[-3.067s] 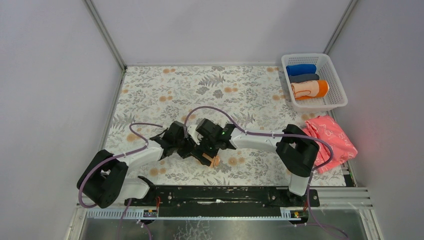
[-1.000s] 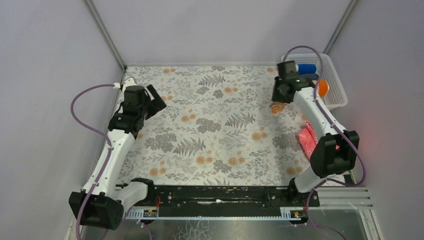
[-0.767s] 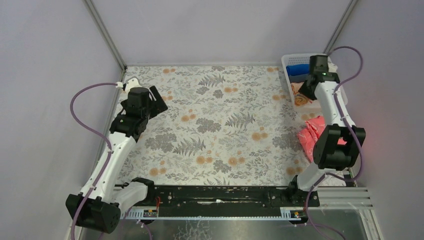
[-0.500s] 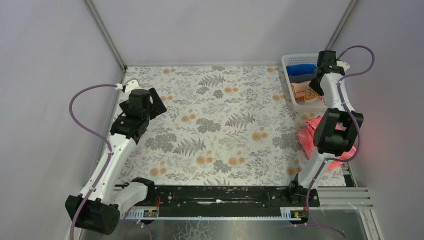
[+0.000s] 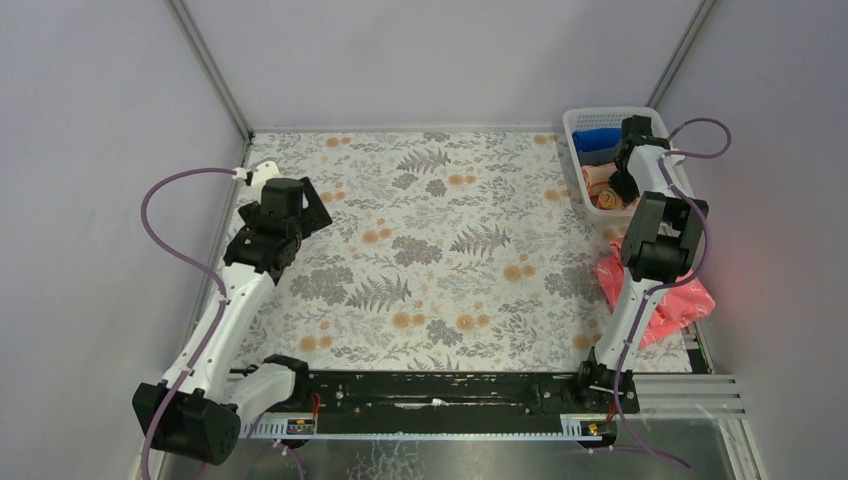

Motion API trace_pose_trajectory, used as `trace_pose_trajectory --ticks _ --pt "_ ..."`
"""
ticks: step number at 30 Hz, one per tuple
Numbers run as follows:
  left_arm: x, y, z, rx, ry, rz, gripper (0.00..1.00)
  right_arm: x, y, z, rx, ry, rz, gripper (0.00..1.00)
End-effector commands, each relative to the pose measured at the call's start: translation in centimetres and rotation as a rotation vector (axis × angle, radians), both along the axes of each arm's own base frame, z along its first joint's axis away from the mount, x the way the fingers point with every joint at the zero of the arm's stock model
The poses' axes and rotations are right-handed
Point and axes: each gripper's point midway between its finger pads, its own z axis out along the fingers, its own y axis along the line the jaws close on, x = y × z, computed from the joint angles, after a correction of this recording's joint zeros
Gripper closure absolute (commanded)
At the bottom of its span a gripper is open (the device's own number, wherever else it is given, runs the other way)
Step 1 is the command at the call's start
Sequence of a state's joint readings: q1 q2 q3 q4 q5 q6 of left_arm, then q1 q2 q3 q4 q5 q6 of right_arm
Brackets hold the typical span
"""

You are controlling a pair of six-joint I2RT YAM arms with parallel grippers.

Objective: Roll the towels
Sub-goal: Place the towel in the bin.

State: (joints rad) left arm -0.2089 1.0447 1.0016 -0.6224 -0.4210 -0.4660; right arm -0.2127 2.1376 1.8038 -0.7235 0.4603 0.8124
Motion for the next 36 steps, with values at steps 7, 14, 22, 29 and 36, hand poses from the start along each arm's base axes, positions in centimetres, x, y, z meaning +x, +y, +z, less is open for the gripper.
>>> trace_pose_trajectory --ticks 7,14,22,29,36 --pt "-0.1 0.9 -0.5 0.031 0.019 0.029 0.04 0.1 0.2 -2.6 0.038 -0.032 -0.102 0.93" --pt "-0.1 0.9 -0.7 0.025 0.024 0.029 0.04 0.7 1.2 -4.3 0.094 -0.076 -0.110 0.67" --pt "-0.2 1.0 -0.6 0.019 0.017 0.031 0.04 0.8 1.8 -4.3 0.122 -0.096 -0.100 0.46" --pt "-0.3 0.9 -0.3 0.013 0.003 0.027 0.03 1.1 1.6 -0.9 0.098 -0.162 -0.093 0.34" --pt "-0.4 1.0 0.0 0.010 -0.009 0.031 0.03 0.9 1.9 1.1 0.117 -0.177 -0.116 0.33"
